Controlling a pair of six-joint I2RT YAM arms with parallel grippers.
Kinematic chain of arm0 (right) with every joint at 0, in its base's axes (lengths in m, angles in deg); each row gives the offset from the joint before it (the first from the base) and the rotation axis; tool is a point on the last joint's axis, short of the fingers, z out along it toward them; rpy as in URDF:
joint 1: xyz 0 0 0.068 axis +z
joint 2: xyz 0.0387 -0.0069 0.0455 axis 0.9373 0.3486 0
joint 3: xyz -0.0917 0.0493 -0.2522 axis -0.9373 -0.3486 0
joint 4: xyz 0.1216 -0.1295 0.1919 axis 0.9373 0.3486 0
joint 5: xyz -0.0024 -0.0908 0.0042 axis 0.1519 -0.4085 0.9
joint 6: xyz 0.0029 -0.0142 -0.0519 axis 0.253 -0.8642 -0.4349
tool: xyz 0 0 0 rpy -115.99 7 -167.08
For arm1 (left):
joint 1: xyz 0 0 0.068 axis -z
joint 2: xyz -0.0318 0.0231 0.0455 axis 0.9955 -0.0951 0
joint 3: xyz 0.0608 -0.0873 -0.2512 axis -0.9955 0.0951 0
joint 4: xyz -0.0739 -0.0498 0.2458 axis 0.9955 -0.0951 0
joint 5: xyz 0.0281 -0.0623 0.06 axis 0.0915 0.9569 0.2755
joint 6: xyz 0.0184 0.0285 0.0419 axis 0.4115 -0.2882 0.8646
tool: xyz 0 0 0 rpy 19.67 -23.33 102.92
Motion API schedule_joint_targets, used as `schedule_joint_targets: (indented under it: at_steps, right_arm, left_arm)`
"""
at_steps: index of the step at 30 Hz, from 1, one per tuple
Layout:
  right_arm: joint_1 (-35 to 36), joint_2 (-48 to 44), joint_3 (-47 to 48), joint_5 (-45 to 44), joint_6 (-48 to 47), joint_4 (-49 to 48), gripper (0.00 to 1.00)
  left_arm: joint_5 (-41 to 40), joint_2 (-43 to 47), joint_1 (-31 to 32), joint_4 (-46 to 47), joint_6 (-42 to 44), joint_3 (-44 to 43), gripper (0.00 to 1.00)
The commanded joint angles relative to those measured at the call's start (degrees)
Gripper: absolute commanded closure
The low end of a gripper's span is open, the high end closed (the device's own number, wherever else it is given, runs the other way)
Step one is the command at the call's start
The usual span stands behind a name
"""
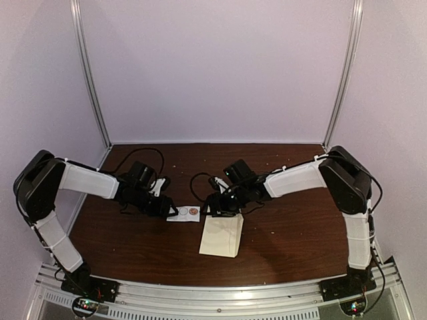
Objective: Place the letter into the envelope and seal it
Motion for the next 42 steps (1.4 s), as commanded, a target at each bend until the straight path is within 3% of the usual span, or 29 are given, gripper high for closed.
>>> schedule_joint_targets:
  at_steps: [1,15,19,22,28,35,42]
  right_arm:
    - [0.7,2.6,2.4,1.4,2.3,-3.6,0.42]
    - [2.4,8.5,4.3,1.5,4.1,-5.6,0.46]
    - [2.5,8.6,3.9,1.2,4.1,-5.5,0.47]
    - [2.5,8.6,3.7,1.2,4.1,-5.4,0.47]
    - [2.5,8.4,3.7,1.1,4.2,-5.5,0.47]
    - [2.5,7.4,3.0,0.5,4.3,-5.9,0.59]
    - [2.5,6.6,2.6,-0.3,4.7,-6.4,0.80]
  left_arm:
    - [1.0,-1.8,-0.3,1.2,-0.8,-0.6,0.48]
    - [2.8,-1.9,-0.3,6.8,-4.8,1.9,0.63]
    - [3.6,-2.1,-0.3,9.6,-5.8,2.4,0.76]
    - [3.5,-1.9,-0.3,10.1,-6.3,2.5,0.90]
    - [3.0,-0.6,-0.3,11.7,-7.1,3.4,1.00]
    - [3.2,0.2,-0.3,12.5,-7.4,4.2,1.00]
    - [2.7,2.0,-0.3,12.7,-7.3,4.9,1.00]
